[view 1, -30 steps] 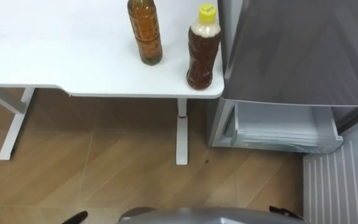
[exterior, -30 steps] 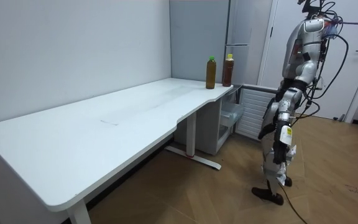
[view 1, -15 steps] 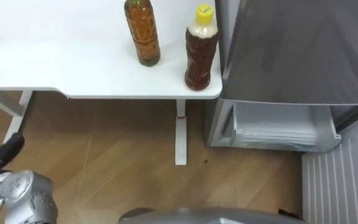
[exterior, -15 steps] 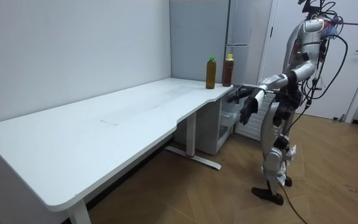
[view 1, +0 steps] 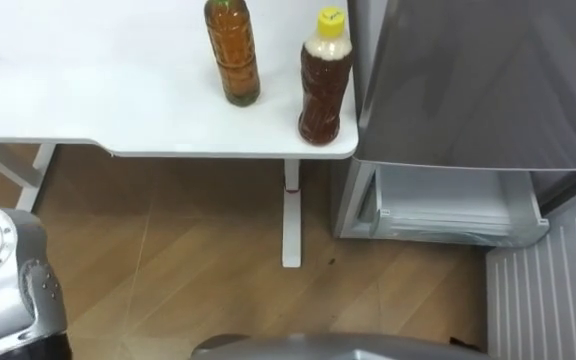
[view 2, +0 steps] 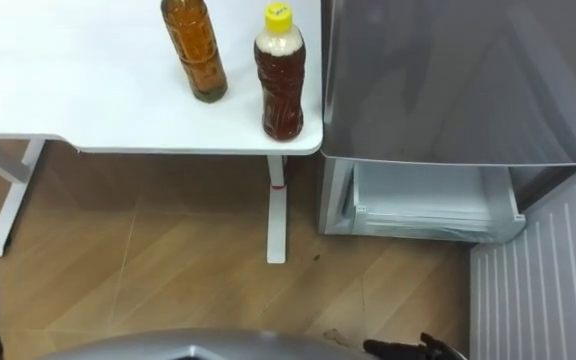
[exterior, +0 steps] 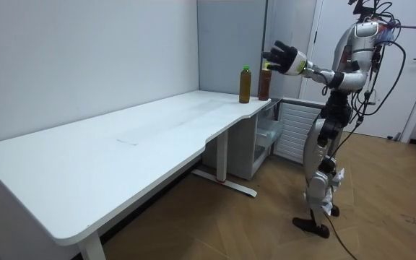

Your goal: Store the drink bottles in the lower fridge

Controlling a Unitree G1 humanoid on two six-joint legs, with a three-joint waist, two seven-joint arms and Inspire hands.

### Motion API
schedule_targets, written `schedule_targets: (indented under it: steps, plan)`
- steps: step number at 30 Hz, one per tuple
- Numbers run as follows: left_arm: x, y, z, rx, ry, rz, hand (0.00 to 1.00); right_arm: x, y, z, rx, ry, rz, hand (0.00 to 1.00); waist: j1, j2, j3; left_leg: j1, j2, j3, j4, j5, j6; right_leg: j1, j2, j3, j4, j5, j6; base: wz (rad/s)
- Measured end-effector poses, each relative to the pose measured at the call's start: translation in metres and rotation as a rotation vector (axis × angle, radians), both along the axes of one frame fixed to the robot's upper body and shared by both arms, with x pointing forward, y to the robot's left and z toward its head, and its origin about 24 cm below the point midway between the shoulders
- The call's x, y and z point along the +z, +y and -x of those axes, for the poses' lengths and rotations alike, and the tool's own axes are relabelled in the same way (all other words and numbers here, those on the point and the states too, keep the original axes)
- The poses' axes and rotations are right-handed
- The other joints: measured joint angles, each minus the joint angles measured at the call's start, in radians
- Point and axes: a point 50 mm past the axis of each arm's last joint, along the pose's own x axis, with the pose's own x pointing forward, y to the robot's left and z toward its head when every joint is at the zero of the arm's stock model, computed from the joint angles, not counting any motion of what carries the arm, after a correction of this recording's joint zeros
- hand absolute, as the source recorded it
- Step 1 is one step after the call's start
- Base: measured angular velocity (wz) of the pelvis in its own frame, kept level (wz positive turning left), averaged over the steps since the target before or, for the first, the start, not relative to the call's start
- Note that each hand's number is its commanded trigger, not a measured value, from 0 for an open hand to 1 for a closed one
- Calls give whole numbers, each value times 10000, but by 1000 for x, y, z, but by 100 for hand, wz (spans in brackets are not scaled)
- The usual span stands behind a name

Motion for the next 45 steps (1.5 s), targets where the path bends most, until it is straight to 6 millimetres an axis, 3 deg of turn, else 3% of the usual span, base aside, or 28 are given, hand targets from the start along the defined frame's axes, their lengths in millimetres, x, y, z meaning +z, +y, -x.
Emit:
schedule_targets:
  steps: [3, 6, 9, 12, 20, 27, 40, 45]
  plan:
    - [14, -11, -3, -889, -506, -444, 0, 0, 2, -5, 173, -188, -109, 0, -194, -71, 15, -202, -6, -45, 50, -2, -1, -99, 2, -19, -21, -1, -1, 5]
    - [28, -30, -13, -2397, -920, -1115, 0, 0, 3, -7, 271, -294, -313, 0, -231, -144, 79, -295, -20, -76, 157, -2, 1, -174, 2, -9, -34, 2, -4, 3]
    - [35, -47, -25, -3894, -1189, -1507, 0, 0, 4, -7, 309, -387, -447, 0, -252, -208, 62, -283, -18, -64, 159, -3, 2, -163, 1, 12, -49, 3, -4, 0]
    - [39, -62, -35, -5073, -1213, -2029, 0, 0, 3, -9, 382, -436, -383, 0, -368, -154, 94, -281, -13, -64, 172, -3, 3, -181, 3, 32, -9, 9, -11, 0]
    - [53, -112, -46, -8839, -1642, -3142, 0, 0, 0, -16, 468, -404, -456, 0, -778, 7, 25, -343, 54, 118, 153, -5, 2, -329, 42, 222, 23, 32, -45, -6]
    - [61, -123, -54, -10299, -1829, -3434, 0, 0, 2, -19, 459, -482, -641, 0, -1027, 3, 39, -193, 93, 349, 134, -4, 1, -300, 52, 483, 43, 44, -59, -12]
    - [43, -138, -63, -12483, -434, -3458, 0, 1, -1, -22, 460, -364, -698, 0, -1093, 133, 66, -217, 112, 338, 156, -5, 4, -307, 67, 512, 174, 54, -61, 0]
    - [40, -144, -63, -13185, -190, -3558, 0, 1, -1, -28, 532, -388, -704, 0, -1332, 170, 55, -208, 113, 342, 160, -4, 5, -306, 72, 547, 196, 54, -61, 0]
